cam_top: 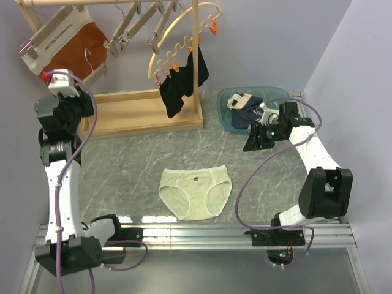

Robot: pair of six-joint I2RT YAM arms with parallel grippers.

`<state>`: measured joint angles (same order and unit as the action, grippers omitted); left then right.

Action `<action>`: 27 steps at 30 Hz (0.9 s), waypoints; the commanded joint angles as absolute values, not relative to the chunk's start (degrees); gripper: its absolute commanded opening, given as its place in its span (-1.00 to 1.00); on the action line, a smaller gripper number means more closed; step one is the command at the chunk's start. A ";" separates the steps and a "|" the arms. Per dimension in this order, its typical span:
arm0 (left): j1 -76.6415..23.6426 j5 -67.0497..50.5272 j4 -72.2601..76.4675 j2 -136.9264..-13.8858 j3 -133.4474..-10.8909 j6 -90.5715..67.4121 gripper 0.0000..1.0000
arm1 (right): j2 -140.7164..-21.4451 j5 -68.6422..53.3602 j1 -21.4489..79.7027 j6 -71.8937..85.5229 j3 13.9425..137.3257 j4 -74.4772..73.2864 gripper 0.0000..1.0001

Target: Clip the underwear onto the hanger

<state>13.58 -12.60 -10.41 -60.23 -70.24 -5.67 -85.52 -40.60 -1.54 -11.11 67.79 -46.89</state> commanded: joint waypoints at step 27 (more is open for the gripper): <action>18.73 -52.64 -12.23 -42.28 -37.80 -34.89 -0.99 | -73.30 -23.21 25.30 -19.07 68.55 -27.52 0.29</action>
